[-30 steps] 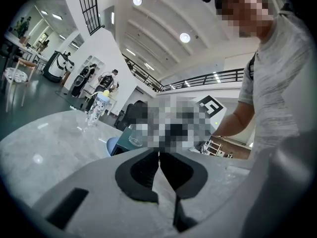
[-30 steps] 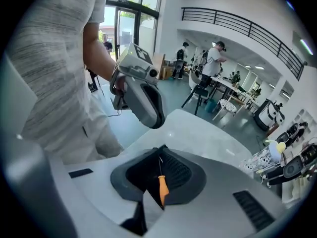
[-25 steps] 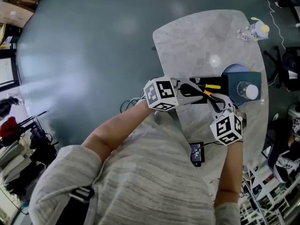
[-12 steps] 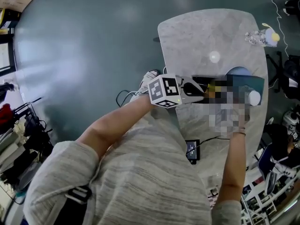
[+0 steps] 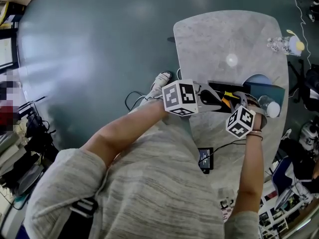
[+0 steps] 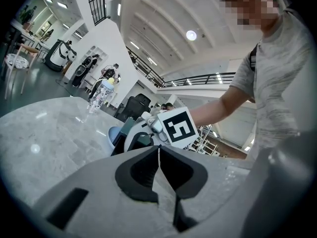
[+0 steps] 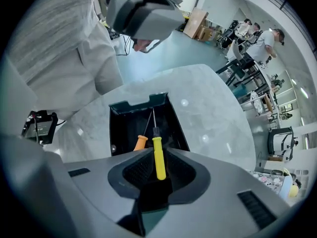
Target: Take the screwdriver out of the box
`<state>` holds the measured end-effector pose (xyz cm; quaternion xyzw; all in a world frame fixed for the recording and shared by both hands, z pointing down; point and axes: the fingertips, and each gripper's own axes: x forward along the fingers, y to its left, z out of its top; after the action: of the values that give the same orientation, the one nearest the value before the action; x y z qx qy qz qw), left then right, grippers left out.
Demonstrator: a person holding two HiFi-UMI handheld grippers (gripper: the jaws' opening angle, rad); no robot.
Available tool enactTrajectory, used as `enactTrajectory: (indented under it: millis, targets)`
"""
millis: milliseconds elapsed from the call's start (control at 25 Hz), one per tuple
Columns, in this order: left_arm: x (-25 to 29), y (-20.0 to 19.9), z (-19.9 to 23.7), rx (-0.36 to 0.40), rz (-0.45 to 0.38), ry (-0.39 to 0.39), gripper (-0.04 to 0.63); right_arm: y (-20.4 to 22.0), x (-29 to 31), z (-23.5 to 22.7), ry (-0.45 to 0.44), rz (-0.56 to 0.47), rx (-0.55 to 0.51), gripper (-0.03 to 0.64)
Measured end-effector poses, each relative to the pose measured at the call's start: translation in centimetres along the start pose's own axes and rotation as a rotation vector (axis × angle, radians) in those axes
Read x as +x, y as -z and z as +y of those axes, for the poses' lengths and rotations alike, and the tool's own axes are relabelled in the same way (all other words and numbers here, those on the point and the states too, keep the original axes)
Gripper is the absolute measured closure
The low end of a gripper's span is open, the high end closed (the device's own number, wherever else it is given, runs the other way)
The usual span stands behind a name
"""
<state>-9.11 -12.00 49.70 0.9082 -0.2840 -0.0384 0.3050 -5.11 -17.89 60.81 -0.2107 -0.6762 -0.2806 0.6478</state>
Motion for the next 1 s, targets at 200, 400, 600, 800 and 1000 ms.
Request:
enactTrajectory:
  millis: [200, 400, 600, 800, 1000]
  targets:
    - [-0.2, 0.2, -0.1, -0.001, 0.010, 0.000, 0.572, 0.4, 1.7, 0.3, -0.016, 0.038, -0.040, 0.546]
    - [-0.4, 0.1, 0.3, -0.001, 0.014, -0.007, 0.572, 0.4, 2.7, 0.4, -0.038, 0.044, -0.059, 0.543]
    - [-0.2, -0.3, 0.5, 0.002, 0.011, -0.009, 0.572, 0.6, 3.4, 0.5, -0.048, 0.046, -0.058, 0.543]
    - [0.0, -0.3, 0.4, 0.001, 0.015, -0.009, 0.572, 0.8, 4.0, 0.7, -0.060, 0.060, -0.081, 0.543]
    - [0.0, -0.2, 0.2, 0.003, 0.022, -0.013, 0.572, 0.9, 4.2, 0.9, -0.068, 0.079, -0.116, 0.543]
